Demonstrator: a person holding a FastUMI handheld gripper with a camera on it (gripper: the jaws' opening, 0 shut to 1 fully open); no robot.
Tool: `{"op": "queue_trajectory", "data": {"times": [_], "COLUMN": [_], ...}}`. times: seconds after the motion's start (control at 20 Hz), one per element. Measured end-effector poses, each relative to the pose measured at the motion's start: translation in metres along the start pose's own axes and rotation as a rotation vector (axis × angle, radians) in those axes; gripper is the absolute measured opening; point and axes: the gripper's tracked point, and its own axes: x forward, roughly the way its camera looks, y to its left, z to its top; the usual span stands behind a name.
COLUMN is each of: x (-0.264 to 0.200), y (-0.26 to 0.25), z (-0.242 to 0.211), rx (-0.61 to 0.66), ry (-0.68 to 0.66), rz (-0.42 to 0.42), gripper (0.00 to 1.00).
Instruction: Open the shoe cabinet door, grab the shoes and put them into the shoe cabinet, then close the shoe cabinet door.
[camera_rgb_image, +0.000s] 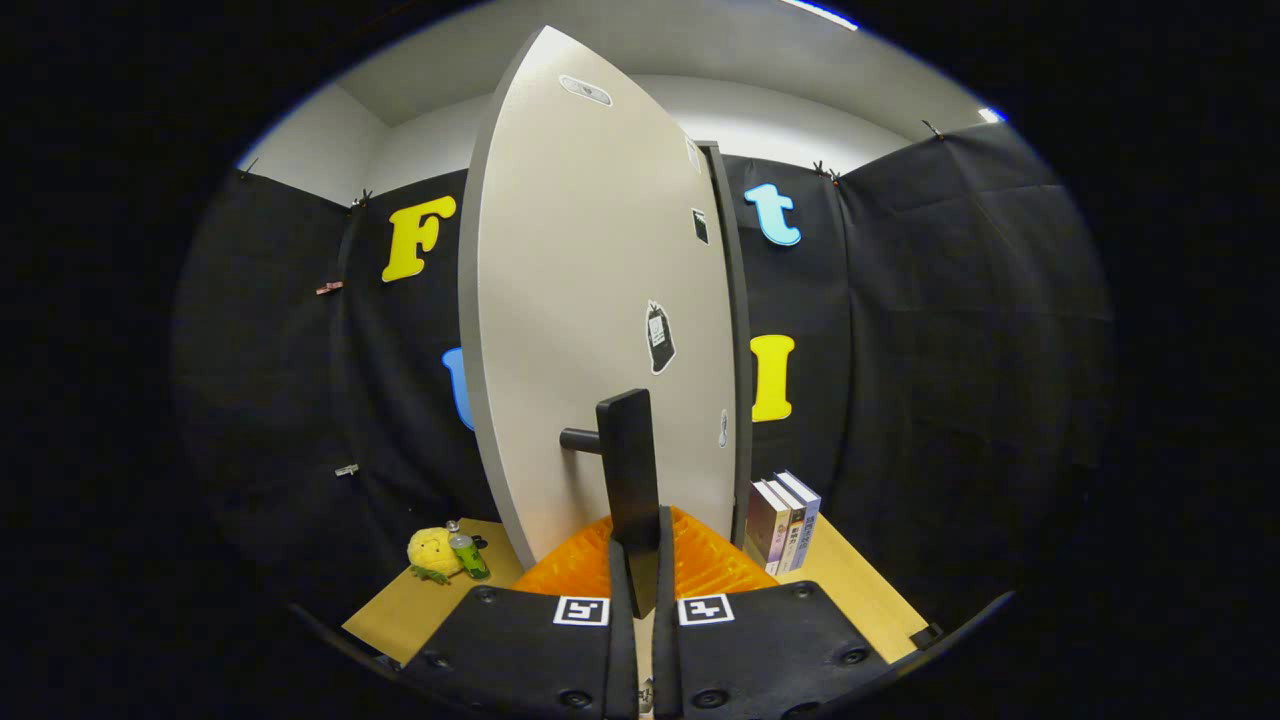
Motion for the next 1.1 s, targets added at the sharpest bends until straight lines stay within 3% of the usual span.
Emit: {"op": "queue_trajectory", "data": {"times": [0.55, 0.9, 1.1], "x": [0.002, 0.002, 0.003], "y": [-0.074, -0.14, -0.142], "z": [0.012, 0.017, 0.016], "rx": [0.005, 0.089, 0.117], "ry": [0.007, -0.009, 0.005], "rz": [0.031, 0.036, 0.102], "gripper": [0.1, 0.07, 0.07]}}
